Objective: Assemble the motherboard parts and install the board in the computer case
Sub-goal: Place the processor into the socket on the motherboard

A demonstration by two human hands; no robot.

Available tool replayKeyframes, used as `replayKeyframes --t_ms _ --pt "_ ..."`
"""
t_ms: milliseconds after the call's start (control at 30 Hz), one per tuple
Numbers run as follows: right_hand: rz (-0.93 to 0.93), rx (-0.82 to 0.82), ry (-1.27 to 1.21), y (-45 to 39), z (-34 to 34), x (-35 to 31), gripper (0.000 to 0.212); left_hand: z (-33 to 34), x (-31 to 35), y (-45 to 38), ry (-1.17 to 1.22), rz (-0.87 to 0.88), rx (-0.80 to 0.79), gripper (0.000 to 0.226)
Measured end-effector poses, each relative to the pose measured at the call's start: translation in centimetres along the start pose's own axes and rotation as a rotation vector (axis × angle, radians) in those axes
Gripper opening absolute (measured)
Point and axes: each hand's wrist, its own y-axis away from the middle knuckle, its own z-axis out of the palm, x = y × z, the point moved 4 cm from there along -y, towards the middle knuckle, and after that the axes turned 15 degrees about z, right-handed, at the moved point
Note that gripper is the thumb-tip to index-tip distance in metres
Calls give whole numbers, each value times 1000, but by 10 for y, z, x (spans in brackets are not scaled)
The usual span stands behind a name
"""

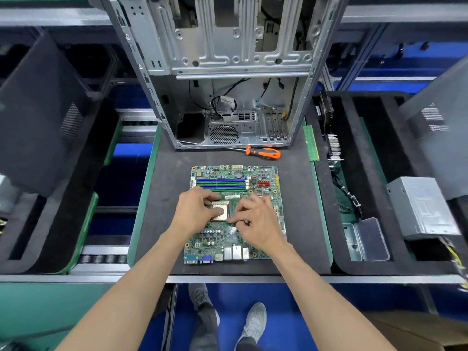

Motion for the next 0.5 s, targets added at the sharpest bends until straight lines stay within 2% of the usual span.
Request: replayKeyframes --t_ms 500 --pt "-78 42 109 3 0 -4 24 -1 1 0 10 -12 -9 34"
